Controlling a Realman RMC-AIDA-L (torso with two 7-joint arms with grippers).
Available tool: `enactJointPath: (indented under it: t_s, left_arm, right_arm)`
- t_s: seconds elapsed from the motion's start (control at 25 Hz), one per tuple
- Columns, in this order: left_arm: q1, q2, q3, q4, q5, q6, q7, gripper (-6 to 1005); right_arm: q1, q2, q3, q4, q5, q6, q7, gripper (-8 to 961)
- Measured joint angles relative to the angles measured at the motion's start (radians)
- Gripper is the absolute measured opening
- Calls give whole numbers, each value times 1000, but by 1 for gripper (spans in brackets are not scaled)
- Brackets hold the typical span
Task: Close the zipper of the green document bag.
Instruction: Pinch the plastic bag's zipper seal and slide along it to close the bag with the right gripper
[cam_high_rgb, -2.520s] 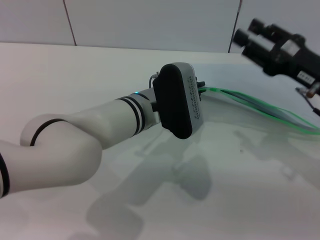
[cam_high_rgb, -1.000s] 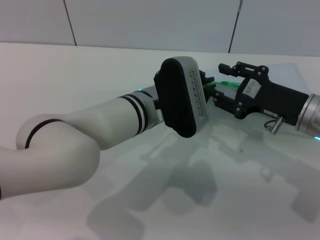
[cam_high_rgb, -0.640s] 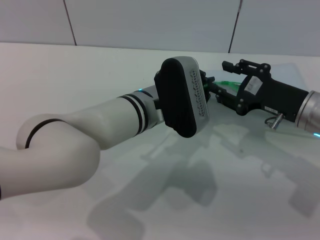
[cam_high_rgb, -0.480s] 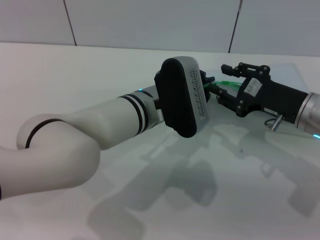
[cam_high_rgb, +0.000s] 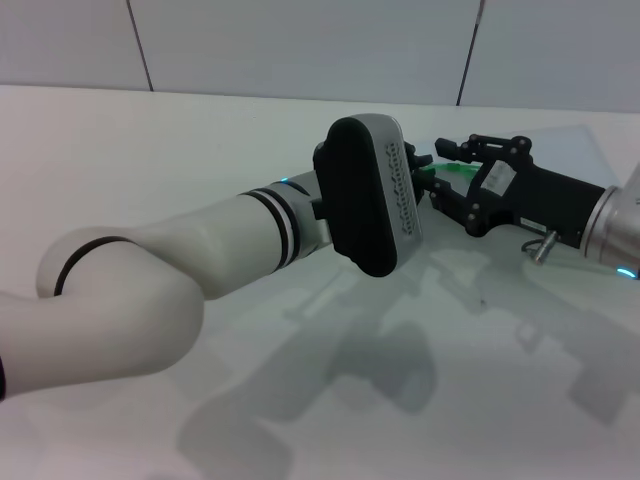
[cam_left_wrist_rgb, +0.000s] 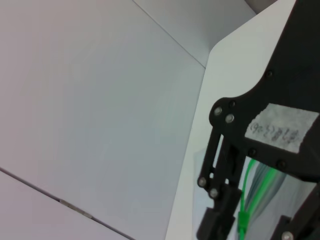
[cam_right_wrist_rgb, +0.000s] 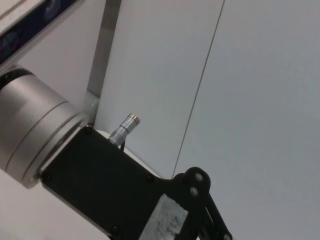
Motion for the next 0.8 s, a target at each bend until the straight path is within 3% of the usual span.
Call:
enactJointPath:
  t_s: [0.8]
  left_arm:
    - [7,0,-10,0,0,-8,9,54]
  right_arm:
    - [3,2,1,3,-4,-1,-5,273]
